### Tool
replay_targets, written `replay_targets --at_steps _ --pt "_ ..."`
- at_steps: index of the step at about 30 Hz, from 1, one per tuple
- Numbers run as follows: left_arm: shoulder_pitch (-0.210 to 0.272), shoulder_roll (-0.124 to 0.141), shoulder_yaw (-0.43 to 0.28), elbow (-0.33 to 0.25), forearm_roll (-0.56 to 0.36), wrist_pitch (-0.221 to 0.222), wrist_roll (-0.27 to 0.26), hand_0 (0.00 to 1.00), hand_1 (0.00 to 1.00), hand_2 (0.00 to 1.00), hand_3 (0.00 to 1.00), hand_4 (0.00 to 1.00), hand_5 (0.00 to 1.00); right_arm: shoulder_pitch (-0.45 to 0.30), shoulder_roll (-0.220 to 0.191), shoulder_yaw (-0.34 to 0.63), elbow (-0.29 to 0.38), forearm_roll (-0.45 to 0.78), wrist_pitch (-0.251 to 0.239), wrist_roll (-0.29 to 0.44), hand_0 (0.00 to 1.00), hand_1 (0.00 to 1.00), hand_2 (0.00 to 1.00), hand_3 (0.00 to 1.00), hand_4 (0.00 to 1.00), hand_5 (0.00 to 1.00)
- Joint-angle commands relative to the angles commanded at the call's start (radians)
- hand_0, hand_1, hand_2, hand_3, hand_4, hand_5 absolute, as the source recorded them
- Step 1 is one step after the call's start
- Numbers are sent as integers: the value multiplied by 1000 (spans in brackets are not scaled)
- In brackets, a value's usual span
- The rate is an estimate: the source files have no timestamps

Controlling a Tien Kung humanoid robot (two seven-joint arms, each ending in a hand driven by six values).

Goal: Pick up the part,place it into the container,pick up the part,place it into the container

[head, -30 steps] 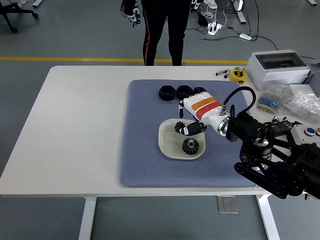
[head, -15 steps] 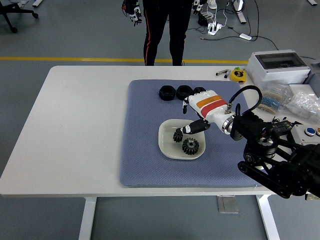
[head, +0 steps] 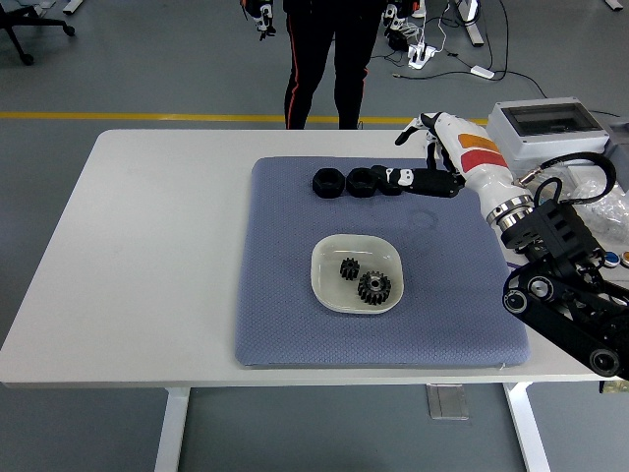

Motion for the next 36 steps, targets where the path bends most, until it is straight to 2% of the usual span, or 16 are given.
replay_targets --at_steps 2,4,5,10,11,16,17,22,23,25,27,36 --pt "-2 0 3 0 -4 1 -1 668 633 699 616 628 641 -18 -14 26 42 88 -1 59 97 214 358 527 998 612" --pt "-5 0 8 1 -12 4 -4 668 633 699 616 628 641 -46 -37 68 88 172 30 127 97 214 358 527 998 612" --pt "-6 0 9 1 -14 6 -4 668 634 701 616 627 640 -54 -43 82 100 211 43 155 454 608 730 726 998 751" --pt "-11 -3 13 3 -23 12 -7 668 634 701 616 627 640 -123 -80 149 151 419 90 311 454 608 730 726 998 751" --pt "-12 -3 13 4 -22 13 -8 668 634 700 617 625 642 -141 -87 162 160 465 97 340 736 755 828 848 998 798" --pt "-12 -6 13 7 -27 18 -11 668 634 700 617 625 642 -248 -90 240 194 673 131 421 736 755 828 848 998 798" --pt "-12 -7 12 8 -25 18 -10 667 632 700 616 624 642 -272 -84 257 196 718 139 425 852 820 863 878 998 812" --pt "-10 -12 4 9 -9 19 -8 667 632 700 616 624 642 -386 -51 320 188 926 187 411 852 820 863 878 998 812" --pt "-9 -12 3 9 -7 20 -7 666 632 697 615 623 642 -405 -45 328 186 972 197 406 899 845 872 887 998 825" --pt "-8 -14 1 10 -4 20 -7 666 632 697 615 623 642 -443 -33 346 184 1049 209 396 899 845 872 887 998 825" --pt "-8 -14 0 10 0 21 -7 666 632 697 615 623 642 -476 -20 365 181 1039 219 386 899 845 872 887 998 825" --pt "-6 -15 -1 11 8 21 -9 665 631 691 615 623 644 -630 74 456 165 827 260 346 916 849 874 888 998 853"
